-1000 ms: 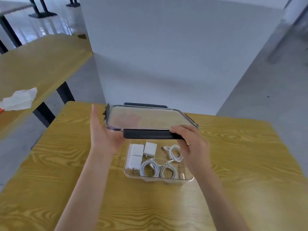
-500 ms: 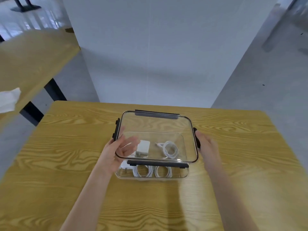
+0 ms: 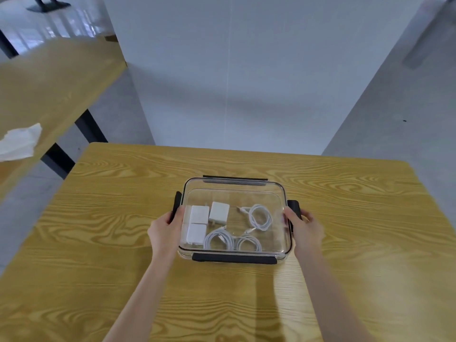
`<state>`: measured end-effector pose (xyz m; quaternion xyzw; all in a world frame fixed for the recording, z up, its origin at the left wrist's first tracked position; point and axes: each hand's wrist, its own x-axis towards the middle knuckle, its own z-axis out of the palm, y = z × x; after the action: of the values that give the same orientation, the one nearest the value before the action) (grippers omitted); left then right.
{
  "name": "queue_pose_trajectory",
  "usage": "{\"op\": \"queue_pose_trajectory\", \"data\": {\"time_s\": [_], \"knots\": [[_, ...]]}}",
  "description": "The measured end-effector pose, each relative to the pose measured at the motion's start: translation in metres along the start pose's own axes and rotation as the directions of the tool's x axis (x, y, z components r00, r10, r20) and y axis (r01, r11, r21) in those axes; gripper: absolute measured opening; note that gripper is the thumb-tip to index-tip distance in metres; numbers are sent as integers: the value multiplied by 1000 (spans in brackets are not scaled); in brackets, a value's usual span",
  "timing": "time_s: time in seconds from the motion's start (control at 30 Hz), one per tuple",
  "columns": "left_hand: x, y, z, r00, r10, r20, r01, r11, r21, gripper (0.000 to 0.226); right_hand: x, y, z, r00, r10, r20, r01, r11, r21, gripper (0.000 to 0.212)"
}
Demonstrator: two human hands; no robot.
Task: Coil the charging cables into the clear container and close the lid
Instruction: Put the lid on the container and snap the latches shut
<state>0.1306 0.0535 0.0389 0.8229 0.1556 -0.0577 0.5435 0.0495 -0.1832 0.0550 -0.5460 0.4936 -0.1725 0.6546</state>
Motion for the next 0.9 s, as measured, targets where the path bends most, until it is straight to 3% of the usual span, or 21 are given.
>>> {"op": "queue_pose_trajectory", "data": {"time_s": [0.07, 0.2, 0.5, 0.9], "knots": [[5, -1, 4, 1000, 26, 4, -26, 997, 71, 47, 6, 2, 3, 998, -59, -36, 54, 991, -119, 22], [13, -1, 10, 999, 40, 20, -41, 994, 102, 47, 12, 5, 9, 992, -114, -55, 102, 978, -185, 21], [12, -8, 5, 998, 62, 7, -63, 986, 156, 45, 10, 13, 9, 975, -201, -95, 173, 955, -240, 20], [3, -12, 5, 999, 45, 15, -46, 993, 106, 40, 10, 26, 4, 956, -265, -123, 224, 935, -277, 26]]}}
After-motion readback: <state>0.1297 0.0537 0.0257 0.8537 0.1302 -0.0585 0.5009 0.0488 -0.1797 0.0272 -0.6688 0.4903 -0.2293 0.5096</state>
